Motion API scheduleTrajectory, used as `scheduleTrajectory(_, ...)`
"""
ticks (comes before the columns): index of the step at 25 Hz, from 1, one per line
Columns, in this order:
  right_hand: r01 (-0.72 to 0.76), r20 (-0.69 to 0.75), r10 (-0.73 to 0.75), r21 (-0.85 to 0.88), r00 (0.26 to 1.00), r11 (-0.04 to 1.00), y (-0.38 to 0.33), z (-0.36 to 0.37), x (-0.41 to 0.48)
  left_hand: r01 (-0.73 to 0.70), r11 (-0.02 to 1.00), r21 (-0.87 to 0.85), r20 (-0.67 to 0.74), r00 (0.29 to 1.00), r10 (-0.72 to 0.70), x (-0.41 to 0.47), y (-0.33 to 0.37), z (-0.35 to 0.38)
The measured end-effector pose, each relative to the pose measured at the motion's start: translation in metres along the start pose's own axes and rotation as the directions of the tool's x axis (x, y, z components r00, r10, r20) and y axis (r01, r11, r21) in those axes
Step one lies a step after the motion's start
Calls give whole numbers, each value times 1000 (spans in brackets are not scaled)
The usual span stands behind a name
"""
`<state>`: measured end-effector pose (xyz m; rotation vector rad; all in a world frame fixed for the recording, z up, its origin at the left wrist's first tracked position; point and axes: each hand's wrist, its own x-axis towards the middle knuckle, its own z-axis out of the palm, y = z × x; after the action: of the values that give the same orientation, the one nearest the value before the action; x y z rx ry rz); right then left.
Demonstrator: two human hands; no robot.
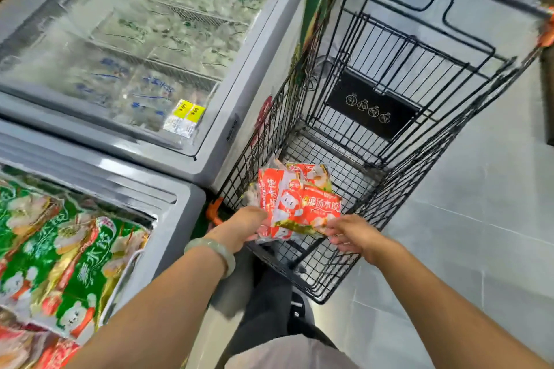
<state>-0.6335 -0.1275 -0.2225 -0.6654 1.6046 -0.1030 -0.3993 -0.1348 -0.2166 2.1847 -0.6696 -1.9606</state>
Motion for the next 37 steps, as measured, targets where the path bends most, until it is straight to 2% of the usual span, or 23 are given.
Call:
scheduleTrajectory(5, -4, -17, 2, -115, 1000, 993, -9, 12, 57, 46, 999, 15, 38, 998, -47, 61, 31, 0)
scheduleTrajectory(10, -44, -152, 24, -132, 988, 990, -3, 17, 110, 116, 986, 118, 54, 991, -123, 131, 47, 7)
scheduleTrajectory(15, -111, -149, 100, -70, 984, 991, 7, 21, 161, 98, 975, 201, 13, 995, -102, 193, 55, 23)
scheduleTrajectory(19, -145, -71, 139, -88, 988, 986, 25, 28, 187, 153, 964, 215, 44, 985, -166, 229, 50, 41)
scheduleTrajectory(22, -184, -67, 182, -19, 981, 983, 39, 30, 190, 158, 963, 216, 65, 982, -176, 245, 34, 52)
scheduleTrajectory(25, -218, -76, 222, 56, 972, 974, 46, 24, 184, 147, 921, 362, -14, 988, -152, 232, 44, 58)
scheduleTrajectory(27, -220, -83, 228, 94, 970, 971, 46, 21, 177, 106, 960, 260, 21, 993, -116, 222, 48, 62)
scheduleTrajectory(30, -196, -88, 205, 101, 975, 975, 39, 16, 165, 21, 995, 93, 183, 982, -38, 206, 43, 71)
scheduleTrajectory(34, -142, -115, 162, 163, 980, 976, 20, 5, 140, 54, 988, -144, 302, 953, -8, 162, 52, 79)
scheduleTrajectory(37, -98, -132, 128, 209, 983, 973, 10, -3, 120, 41, 980, -194, 320, 947, 24, 129, 63, 74)
